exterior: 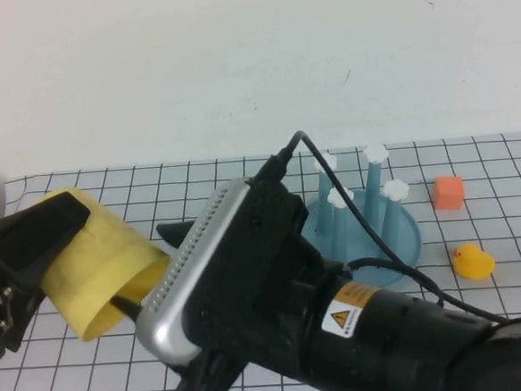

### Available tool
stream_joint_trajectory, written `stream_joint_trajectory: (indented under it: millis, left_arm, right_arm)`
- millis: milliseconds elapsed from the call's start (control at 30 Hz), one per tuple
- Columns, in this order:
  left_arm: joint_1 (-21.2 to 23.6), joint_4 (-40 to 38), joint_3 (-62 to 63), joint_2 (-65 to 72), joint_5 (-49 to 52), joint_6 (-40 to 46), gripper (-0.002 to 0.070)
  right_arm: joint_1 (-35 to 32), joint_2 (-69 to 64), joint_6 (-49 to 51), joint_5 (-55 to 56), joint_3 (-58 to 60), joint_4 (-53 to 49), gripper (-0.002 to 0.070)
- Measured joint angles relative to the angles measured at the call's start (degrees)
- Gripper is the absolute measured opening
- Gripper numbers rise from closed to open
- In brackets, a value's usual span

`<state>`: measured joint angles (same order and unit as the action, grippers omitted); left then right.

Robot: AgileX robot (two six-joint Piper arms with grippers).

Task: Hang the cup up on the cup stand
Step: Adjust the cup with two arms, then place the cup on the cup holder

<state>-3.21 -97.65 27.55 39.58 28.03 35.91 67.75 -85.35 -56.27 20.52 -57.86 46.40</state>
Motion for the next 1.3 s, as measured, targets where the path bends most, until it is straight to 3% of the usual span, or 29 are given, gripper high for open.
stream_joint_trajectory:
  millis: [367, 500, 600, 667, 733, 967, 1100, 1300]
  left_arm:
    - [0.0, 0.14, 3.23, 0.09, -0.65, 3.84, 0.0575]
    - [0.0, 0.14, 7.21, 1.52, -3.07, 10.06, 0.0575]
    - [0.0, 0.04, 10.7, 4.13, -4.9, 18.43, 0.0575]
    - [0.0, 0.04, 12.84, 6.42, -5.14, 23.37, 0.0575]
    - [0.0, 0.04, 15.36, 9.47, -4.02, 28.34, 0.0575]
    - [0.0, 0.28, 25.9, 22.56, 8.72, 39.84, 0.0575]
    - [-2.23, 0.5, 32.4, 31.46, 13.22, 44.24, 0.0574]
    - [-11.59, 0.76, 41.25, 42.96, 12.01, 50.45, 0.0573]
  right_arm:
    - [0.0, 13.42, -10.3, -23.26, 0.0, 0.46, 0.0449]
    - [0.0, 19.95, -11.26, -31.67, 0.0, -1.82, 0.0312]
    - [-0.63, 24.61, -10.37, -38.34, 0.0, -6.76, 0.0136]
    - [-1.87, 27.03, -6.58, -44.19, 0.0, -12.77, 0.0058]
    - [-3.26, 28.74, -0.38, -50.33, 0.0, -20.61, 0.0026]
    - [-5.72, 30.73, 29.1, -81.86, 0.13, -55.21, 0.0005]
    - [-5.72, 31.34, 34.44, -90.29, 2.42, -62.93, 0.0002]
    - [-5.72, 31.82, 36.67, -90.95, 6.37, -64.15, 0.0001]
